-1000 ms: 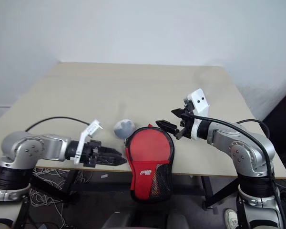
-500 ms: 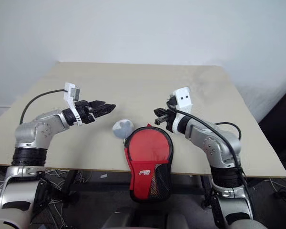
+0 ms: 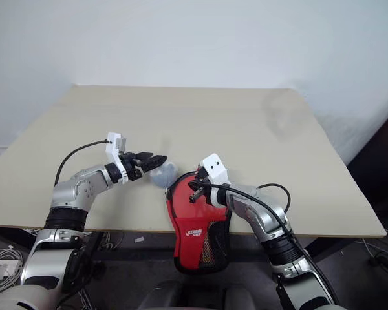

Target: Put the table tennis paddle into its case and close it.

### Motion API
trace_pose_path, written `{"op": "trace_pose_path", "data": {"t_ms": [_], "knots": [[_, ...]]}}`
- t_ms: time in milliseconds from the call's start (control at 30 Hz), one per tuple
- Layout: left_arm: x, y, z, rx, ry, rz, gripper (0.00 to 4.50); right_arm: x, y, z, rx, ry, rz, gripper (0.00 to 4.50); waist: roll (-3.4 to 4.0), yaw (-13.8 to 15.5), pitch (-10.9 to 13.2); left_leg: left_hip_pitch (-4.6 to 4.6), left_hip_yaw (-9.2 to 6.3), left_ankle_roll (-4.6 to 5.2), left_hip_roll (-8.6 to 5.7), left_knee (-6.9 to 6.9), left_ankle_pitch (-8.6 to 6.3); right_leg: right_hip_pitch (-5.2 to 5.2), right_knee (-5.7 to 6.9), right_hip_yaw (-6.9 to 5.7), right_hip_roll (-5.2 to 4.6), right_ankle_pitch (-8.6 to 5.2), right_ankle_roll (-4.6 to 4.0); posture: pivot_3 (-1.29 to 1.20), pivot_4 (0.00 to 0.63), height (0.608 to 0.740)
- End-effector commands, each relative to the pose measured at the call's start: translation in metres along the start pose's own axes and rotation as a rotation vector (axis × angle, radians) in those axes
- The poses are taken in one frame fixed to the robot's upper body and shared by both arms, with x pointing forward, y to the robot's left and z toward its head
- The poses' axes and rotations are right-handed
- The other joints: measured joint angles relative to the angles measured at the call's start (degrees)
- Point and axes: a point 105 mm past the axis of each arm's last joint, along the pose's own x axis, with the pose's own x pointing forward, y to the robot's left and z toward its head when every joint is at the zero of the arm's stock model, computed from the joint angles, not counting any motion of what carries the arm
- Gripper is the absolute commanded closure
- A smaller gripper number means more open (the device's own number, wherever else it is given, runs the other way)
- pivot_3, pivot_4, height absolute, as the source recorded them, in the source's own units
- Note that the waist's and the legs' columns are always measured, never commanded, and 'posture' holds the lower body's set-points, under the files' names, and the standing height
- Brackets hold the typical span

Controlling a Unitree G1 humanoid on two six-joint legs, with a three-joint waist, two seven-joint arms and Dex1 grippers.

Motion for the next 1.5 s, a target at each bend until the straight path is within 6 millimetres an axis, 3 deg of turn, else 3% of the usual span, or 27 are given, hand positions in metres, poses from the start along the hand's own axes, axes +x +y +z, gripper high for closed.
{"op": "trace_pose_path", "data": {"t_ms": [33,300,700,1233,1500], "knots": [[-0.003,-0.001,-0.005,0.011,0.017,-0.005,0.00,0.002,-0.001,0.006,-0.016,-0.034,-0.004,4.47,0.00,-0.2,0.0,0.00,-0.01,-0.01,0.02,0.00,0.00,-0.01,0.02,0.00,0.02,0.00,0.00,0.00,0.000,0.739],[-0.006,-0.005,-0.035,-0.026,0.079,-0.006,0.00,0.003,0.001,-0.010,-0.008,0.014,0.006,4.47,0.00,-0.4,0.0,0.44,0.01,-0.09,0.02,-0.09,-0.05,0.19,0.08,0.08,0.02,0.00,-0.02,0.00,0.000,0.739],[-0.003,-0.018,-0.044,-0.045,0.093,-0.021,0.00,0.009,0.003,-0.032,-0.008,0.041,0.008,4.47,-0.01,-0.6,0.0,0.79,0.07,-0.13,0.11,-0.11,-0.08,0.25,0.42,0.13,0.01,-0.11,0.11,0.00,0.000,0.739],[-0.004,0.002,-0.023,-0.013,0.048,0.049,0.00,0.022,0.003,-0.034,0.018,0.013,0.002,4.47,-0.04,-1.1,0.0,0.81,0.07,-0.16,0.16,-0.10,-0.09,0.24,0.46,0.14,0.07,-0.10,0.09,0.00,0.000,0.739],[-0.013,0.024,0.005,-0.004,-0.036,0.124,0.00,0.029,0.003,-0.037,0.023,0.009,0.006,4.47,-0.17,-1.5,-0.2,0.89,0.06,-0.28,0.39,-0.09,-0.11,0.21,0.51,0.15,0.26,-0.10,0.10,0.00,0.000,0.739]]}}
